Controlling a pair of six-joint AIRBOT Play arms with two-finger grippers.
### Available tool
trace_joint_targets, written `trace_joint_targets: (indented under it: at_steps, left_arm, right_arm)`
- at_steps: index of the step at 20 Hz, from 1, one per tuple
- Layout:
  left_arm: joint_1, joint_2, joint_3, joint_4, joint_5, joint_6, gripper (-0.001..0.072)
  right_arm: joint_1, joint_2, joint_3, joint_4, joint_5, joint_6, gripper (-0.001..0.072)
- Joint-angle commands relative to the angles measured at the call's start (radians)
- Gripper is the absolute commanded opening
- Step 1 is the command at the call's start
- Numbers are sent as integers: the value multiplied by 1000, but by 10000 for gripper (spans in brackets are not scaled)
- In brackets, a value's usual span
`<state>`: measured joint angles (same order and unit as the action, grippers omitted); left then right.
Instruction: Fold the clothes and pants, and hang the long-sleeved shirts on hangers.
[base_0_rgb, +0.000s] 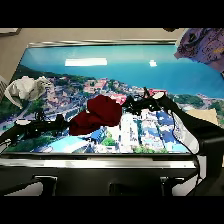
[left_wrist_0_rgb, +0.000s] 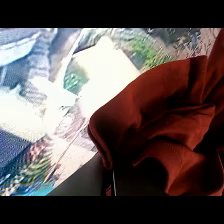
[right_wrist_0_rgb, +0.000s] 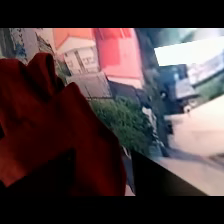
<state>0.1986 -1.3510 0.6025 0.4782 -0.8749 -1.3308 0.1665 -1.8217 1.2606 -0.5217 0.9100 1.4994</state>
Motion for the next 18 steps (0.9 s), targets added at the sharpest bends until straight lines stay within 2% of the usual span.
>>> trace_joint_targets:
  at_steps: [1, 3, 5, 8, 10, 14, 18]
  left_arm:
    - [-1, 1, 0, 0, 1, 0, 15]
    - [-1, 1, 0, 0, 1, 0, 15]
    - [0, 1, 1, 0, 1, 0, 15]
    - [7, 17, 24, 0, -11, 0, 14]
    - [8, 60, 81, 5, -19, 37, 13]
    - [41, 199, 301, 114, -27, 21, 12]
    - [77, 369, 585, 182, -37, 22, 12]
  right_arm:
    - [48, -24, -1, 29, -48, -40, 414]
    - [71, -27, -1, 32, -57, -41, 309]
    - [77, -25, -1, 42, -55, -42, 53]
    - [71, 17, -1, 53, -65, -54, 32]
    - [50, 103, 0, 48, -95, -79, 31]
    - [-60, 386, 53, 40, -182, -71, 31]
    - [-146, 678, 226, 13, -204, -86, 31]
